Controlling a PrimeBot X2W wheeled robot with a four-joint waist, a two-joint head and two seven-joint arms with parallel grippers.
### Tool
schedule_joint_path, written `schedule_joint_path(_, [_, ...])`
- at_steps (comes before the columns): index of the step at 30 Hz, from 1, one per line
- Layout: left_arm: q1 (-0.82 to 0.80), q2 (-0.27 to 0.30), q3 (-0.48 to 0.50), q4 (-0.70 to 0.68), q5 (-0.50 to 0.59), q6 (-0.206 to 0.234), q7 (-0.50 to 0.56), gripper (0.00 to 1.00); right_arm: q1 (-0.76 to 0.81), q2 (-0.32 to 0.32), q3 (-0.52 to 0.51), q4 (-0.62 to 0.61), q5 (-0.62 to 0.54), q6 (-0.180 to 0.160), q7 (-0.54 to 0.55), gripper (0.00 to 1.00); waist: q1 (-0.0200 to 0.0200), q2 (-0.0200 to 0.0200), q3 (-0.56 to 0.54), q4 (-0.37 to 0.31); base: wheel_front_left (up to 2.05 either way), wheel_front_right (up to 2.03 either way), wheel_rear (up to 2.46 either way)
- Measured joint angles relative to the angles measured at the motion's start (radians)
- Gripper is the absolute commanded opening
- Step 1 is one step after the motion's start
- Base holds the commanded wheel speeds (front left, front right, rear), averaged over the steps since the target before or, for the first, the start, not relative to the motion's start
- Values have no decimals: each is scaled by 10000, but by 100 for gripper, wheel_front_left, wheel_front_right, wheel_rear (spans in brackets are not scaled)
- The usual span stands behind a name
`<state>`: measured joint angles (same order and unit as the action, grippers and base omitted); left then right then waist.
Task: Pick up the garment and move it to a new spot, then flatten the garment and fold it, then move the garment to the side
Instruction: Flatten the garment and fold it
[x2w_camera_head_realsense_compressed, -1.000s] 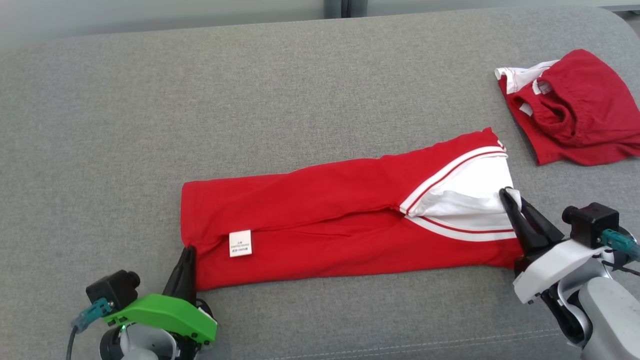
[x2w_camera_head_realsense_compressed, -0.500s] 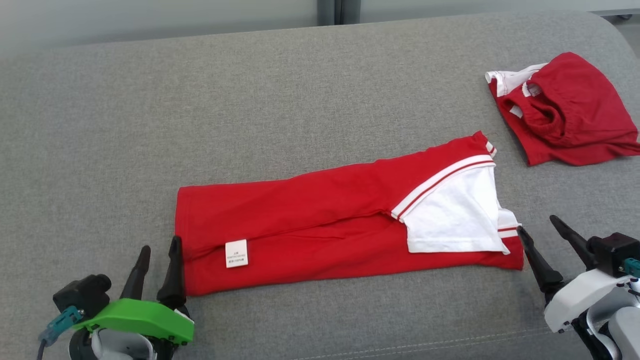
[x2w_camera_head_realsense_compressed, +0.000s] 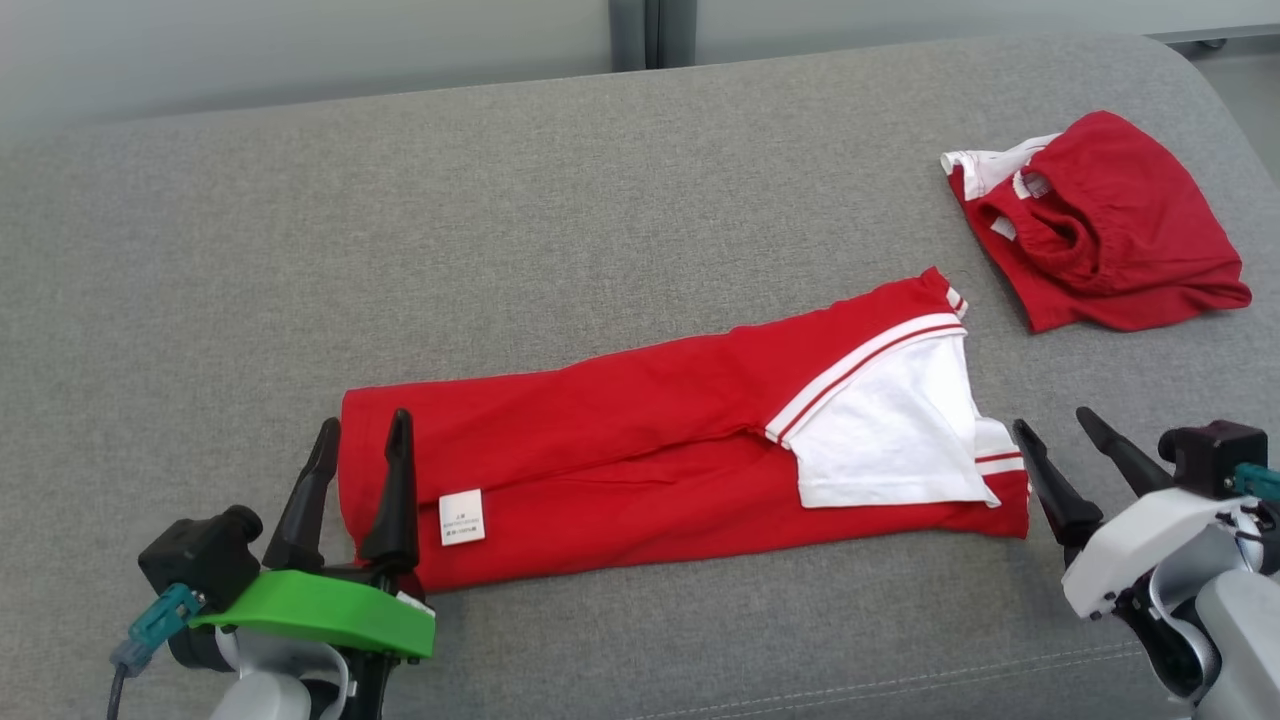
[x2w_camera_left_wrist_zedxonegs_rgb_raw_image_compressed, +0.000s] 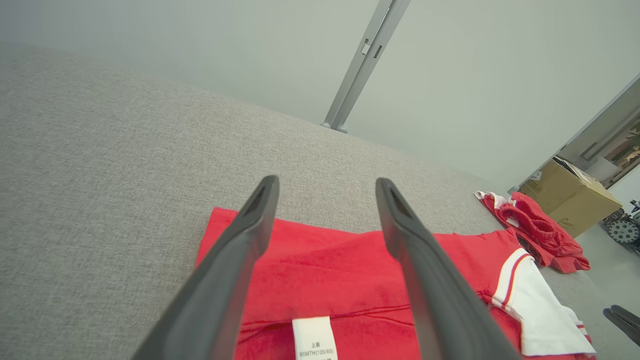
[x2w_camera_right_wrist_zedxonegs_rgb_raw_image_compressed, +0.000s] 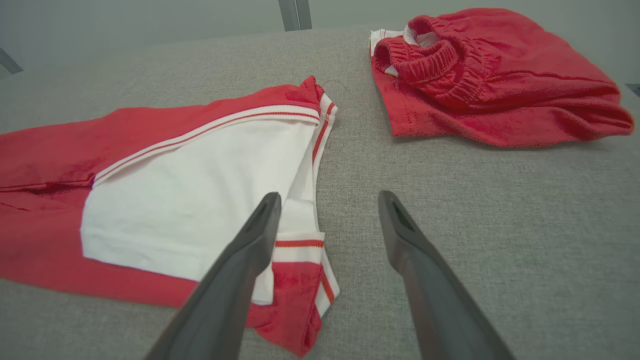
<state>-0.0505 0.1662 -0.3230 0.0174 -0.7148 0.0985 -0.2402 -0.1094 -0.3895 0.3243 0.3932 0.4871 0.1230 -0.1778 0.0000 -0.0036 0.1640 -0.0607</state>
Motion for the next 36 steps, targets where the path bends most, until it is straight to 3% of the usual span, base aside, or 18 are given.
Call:
schedule_joint_path(13, [5, -520, -150, -328, 268, 86, -29, 100, -1318, 109, 48, 834, 1388, 0, 2240, 100, 0, 0, 135, 832, 0, 0, 0])
schedule_joint_path(27, [114, -558, 265, -575, 385, 167, -84, 100, -1986, 113, 159, 1643, 2044, 0, 3659, 97, 0, 0, 464, 1668, 0, 0, 0])
schedule_joint_path(28, [123, -562, 272, -581, 408, 167, -84, 100, -2014, 128, 215, 1632, 2121, 0, 3716, 53, 0, 0, 469, 1670, 0, 0, 0])
schedule_joint_path(32, [145, -589, 314, -604, 414, 174, -86, 100, -2105, 142, 479, 1492, 2336, 0, 3764, 0, 0, 0, 474, 1645, 0, 0, 0])
schedule_joint_path(36, [228, -594, 472, -648, 437, 176, -86, 100, -2143, 138, 727, 1292, 2389, 0, 3810, 0, 0, 0, 467, 1556, 0, 0, 0])
